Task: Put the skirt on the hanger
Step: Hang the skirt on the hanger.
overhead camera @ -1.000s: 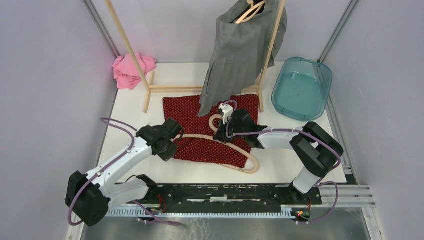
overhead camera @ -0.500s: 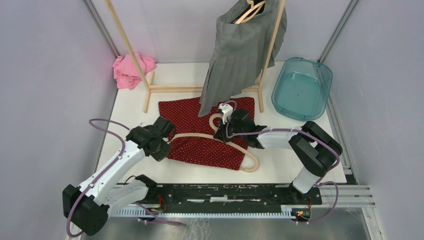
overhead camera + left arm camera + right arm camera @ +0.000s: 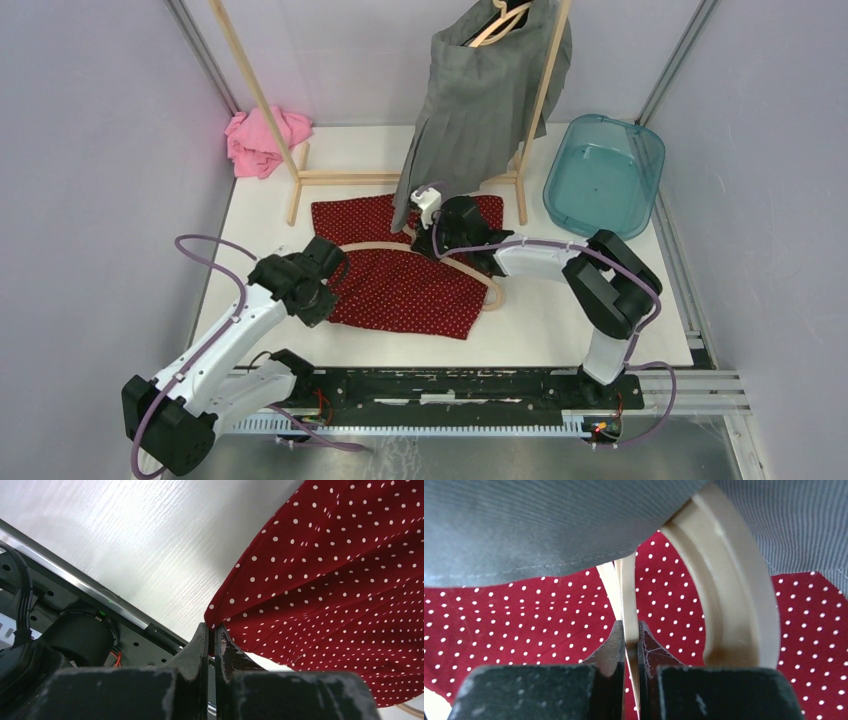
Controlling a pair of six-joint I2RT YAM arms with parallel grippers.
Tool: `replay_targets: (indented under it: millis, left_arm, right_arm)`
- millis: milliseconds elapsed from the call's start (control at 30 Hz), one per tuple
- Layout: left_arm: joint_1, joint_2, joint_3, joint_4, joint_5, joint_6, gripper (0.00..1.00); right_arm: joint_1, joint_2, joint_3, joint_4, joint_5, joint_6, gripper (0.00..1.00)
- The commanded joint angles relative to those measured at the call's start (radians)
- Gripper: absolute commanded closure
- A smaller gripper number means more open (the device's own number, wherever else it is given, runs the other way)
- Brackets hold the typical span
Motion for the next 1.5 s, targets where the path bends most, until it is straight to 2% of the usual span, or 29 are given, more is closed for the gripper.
replay_targets:
  millis: [0,167,533,633,800,1000,1200,1467]
  left_arm:
    - [0.006,-0.003,0.045,-0.05,-0.037,0.065,0.94]
    - [0.009,-0.02,0.052,-0.072,-0.043,0.07,0.94]
    - [0.01,-0.089,0.052,-0.134,-0.051,0.065,0.93]
    - [0.01,-0.085,0.049,-0.128,-0.044,0.072,0.87]
    - [0.009,-0.064,0.024,-0.079,0.001,0.098,0.7]
    - [0.01,-0.047,0.025,-0.03,0.023,0.127,0.63]
    - [0.01,-0.058,0.104,-0.032,0.003,0.169,0.57]
    - [0.009,-0.048,0.106,0.056,0.073,0.191,0.57]
  right_arm:
    - [0.021,0.068,0.098,-0.089,0.131,-0.157,0.99]
    - [0.016,0.104,0.147,-0.116,0.213,-0.238,0.99]
    - [0.0,0.087,0.154,-0.066,0.232,-0.286,0.99]
    - [0.0,0.057,0.138,-0.045,0.224,-0.284,0.99]
    - [0.006,-0.03,0.102,-0.041,0.197,-0.266,0.99]
    - [0.054,-0.12,0.07,-0.092,0.189,-0.273,0.99]
    - [0.101,-0.168,0.044,-0.131,0.197,-0.279,0.99]
    - [0.159,-0.202,0.021,-0.137,0.195,-0.25,0.99]
